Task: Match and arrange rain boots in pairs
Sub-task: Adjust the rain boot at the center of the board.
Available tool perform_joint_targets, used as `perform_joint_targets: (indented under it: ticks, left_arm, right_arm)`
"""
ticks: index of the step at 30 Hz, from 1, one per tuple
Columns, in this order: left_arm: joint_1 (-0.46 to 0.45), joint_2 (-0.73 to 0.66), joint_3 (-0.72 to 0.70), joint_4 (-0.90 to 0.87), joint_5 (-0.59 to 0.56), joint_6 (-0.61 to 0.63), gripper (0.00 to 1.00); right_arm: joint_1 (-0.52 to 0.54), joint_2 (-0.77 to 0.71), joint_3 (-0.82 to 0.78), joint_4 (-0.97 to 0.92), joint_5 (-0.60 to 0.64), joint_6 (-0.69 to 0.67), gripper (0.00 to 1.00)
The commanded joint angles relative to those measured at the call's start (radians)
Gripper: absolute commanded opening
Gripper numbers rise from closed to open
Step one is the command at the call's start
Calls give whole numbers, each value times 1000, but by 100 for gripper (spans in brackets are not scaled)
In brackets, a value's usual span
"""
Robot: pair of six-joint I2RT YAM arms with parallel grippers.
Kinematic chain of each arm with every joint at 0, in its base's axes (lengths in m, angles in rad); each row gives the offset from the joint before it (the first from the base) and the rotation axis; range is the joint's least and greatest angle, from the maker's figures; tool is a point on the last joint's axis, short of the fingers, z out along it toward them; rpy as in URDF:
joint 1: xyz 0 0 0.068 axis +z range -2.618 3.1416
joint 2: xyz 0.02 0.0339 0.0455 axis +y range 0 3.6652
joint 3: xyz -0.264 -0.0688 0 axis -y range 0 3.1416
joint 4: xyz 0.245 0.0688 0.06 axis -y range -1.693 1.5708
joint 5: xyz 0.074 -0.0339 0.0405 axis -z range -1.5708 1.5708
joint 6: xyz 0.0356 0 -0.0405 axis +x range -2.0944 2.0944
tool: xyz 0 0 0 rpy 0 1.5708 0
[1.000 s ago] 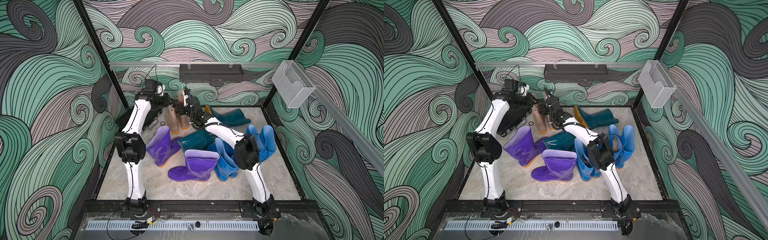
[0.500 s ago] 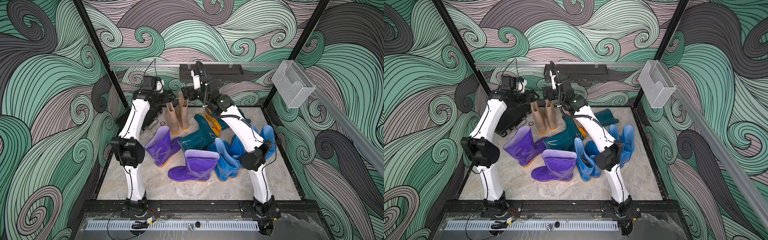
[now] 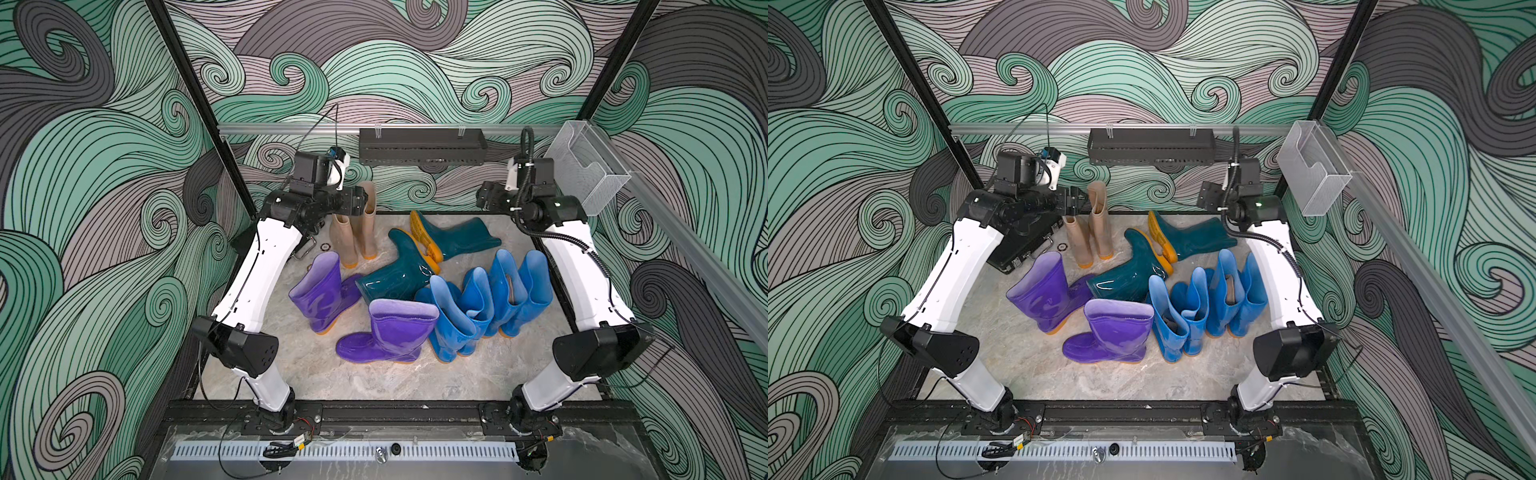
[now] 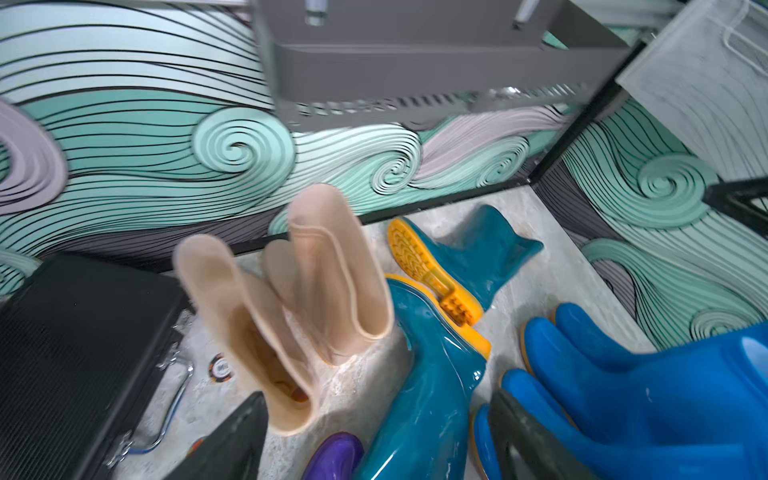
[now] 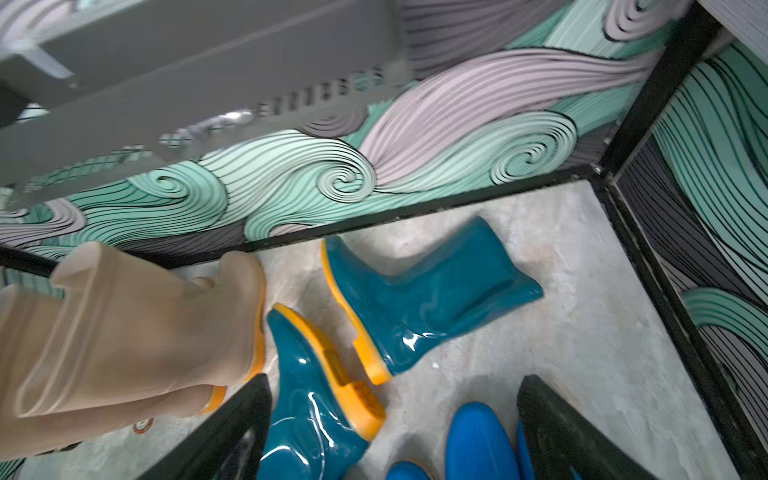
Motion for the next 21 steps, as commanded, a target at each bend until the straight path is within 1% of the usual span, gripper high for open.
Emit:
perform_joint_targets:
  ticks: [1,3,5,9,12,13,15,18,21]
  left_arm:
    - [-34,19,-8,19,-35,34,84]
    - [-55,30,-14,28,-34,34,84]
    - [-72,42,-19,40,-33,33,84]
    - [-89,55,-27,64,-32,30,84]
    - [-91,65,-31,77,-31,24,84]
    - [-93,69,-31,81,-33,24,84]
    - [-93,78,-29,86,-34,24,84]
    - [-93,86,-24,93,-36,25,84]
    - [-93,89,-24,98,-41,35,84]
  right_arm:
    - [-39,-1,-56,-31,-37,-18,93]
    - [-77,23,-77,-42,-38,-26,93]
    - [-112,50,-107,-42,-48,-3,93]
    - [-134,106,-158,-19,14,-40,94]
    - [-144,132,-161,13,16,-73,95]
    - [-150,143,-157,21,9,-75,95]
    - [-168,175,-132,23,-50,-74,95]
    - [-200,237,-90,20,-104,-38,96]
    - [-223,308,-29,-1,-103,-17,98]
